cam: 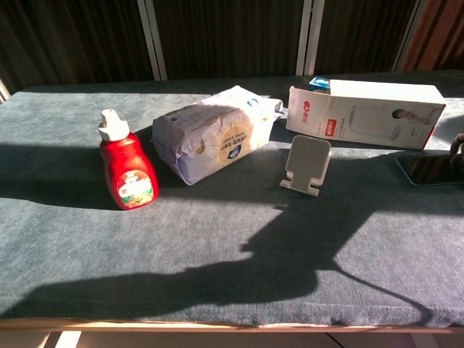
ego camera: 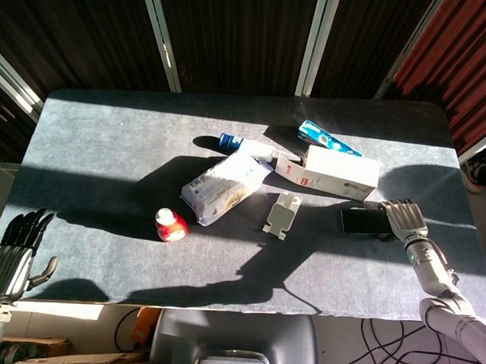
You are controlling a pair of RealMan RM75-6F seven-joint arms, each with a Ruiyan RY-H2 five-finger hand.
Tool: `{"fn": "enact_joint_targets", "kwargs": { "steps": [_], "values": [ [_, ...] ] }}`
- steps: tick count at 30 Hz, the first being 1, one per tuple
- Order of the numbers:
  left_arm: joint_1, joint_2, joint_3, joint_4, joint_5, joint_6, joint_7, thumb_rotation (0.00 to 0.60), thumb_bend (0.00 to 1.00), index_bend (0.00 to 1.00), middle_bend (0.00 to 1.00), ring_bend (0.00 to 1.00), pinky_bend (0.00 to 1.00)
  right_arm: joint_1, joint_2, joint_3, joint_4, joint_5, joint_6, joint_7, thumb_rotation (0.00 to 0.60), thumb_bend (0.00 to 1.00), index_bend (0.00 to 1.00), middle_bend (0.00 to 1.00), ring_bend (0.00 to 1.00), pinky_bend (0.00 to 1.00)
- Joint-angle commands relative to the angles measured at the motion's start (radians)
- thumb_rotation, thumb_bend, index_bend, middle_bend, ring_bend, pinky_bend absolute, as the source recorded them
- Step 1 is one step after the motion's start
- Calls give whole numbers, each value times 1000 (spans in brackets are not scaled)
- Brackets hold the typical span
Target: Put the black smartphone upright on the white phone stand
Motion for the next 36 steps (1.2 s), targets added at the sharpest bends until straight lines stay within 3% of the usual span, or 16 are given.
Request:
{"fn": "enact_joint_targets", "kwargs": {
  "steps": [1, 10, 16, 23, 26, 30, 36],
  "values": [
    [0, 1, 1, 1, 1, 0, -2, 600, 378, 0, 0, 0, 0, -10, 0, -3, -13, -10, 29, -15, 600, 431, 871, 579, 339, 338],
    [0, 3, 3, 2, 6, 2, -11, 600, 377, 0, 0, 0, 0, -26, -5, -5, -28, -10, 98, -105, 600, 431, 924, 623, 374, 374],
    [1, 6, 3, 4, 9, 7, -19, 600, 377, 0, 0, 0, 0, -54, -10, -16, -38, -79, 265, -178, 600, 430, 941, 635, 396, 395],
    [0, 5, 1, 7, 8, 7, -26, 600, 377, 0, 0, 0, 0, -68, 14, -27, -71, -142, 374, -220, 600, 429, 943, 641, 408, 395],
    [-3, 4, -5, 7, -8, -2, -24, 600, 378, 0, 0, 0, 0, -68, 81, -44, -175, -224, 483, -331, 600, 429, 943, 641, 408, 395],
    [-2, 6, -8, 6, -15, -2, -27, 600, 377, 0, 0, 0, 0, -59, 152, -44, -303, -262, 524, -498, 600, 429, 944, 642, 408, 395],
    [-1, 7, -8, 6, -14, 0, -32, 600, 378, 0, 0, 0, 0, -12, 235, -29, -487, -284, 493, -719, 600, 412, 944, 642, 408, 395]
  ]
}}
